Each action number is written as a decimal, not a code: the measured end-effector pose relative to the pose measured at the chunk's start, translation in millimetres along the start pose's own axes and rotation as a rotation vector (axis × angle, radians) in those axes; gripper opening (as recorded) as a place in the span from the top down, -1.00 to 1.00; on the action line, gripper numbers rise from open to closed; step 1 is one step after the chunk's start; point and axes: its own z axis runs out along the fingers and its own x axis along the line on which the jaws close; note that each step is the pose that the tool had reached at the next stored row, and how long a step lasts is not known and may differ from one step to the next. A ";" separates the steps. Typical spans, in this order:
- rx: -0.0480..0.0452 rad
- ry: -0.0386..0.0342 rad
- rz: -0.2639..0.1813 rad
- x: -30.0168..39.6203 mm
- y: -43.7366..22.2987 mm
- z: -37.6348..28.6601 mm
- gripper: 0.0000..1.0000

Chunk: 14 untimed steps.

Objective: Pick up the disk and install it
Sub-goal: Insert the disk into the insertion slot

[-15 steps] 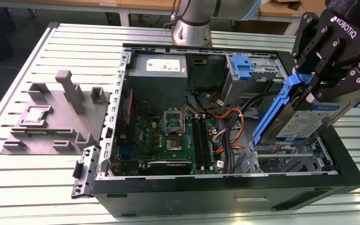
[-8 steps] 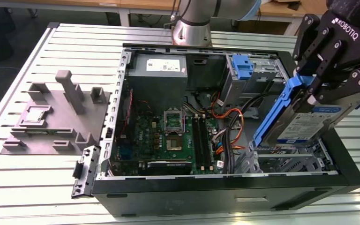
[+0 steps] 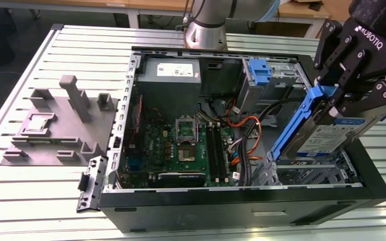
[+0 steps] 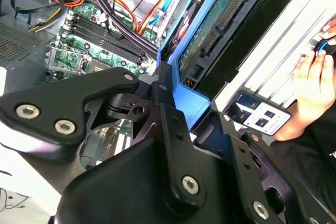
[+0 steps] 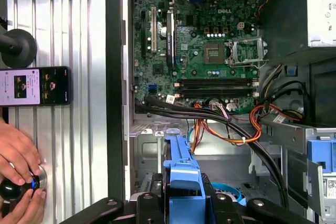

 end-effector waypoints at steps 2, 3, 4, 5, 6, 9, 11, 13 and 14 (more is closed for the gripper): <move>0.0000 -0.0001 0.000 0.8 -0.1 1.2 0.27; 0.0000 -0.0002 0.000 1.1 -0.1 1.8 0.27; 0.0001 -0.0001 0.000 1.5 -0.2 2.3 0.27; 0.0001 0.0001 0.000 1.8 -0.3 2.8 0.27; 0.0001 0.0000 0.000 2.2 -0.4 3.4 0.27; 0.0000 -0.0002 0.000 3.2 -0.7 5.3 0.27; 0.0000 -0.0001 0.000 3.6 -0.9 6.3 0.27; 0.0000 0.0000 0.000 3.7 -1.0 6.8 0.27; 0.0000 0.0001 0.000 3.7 -1.0 6.8 0.27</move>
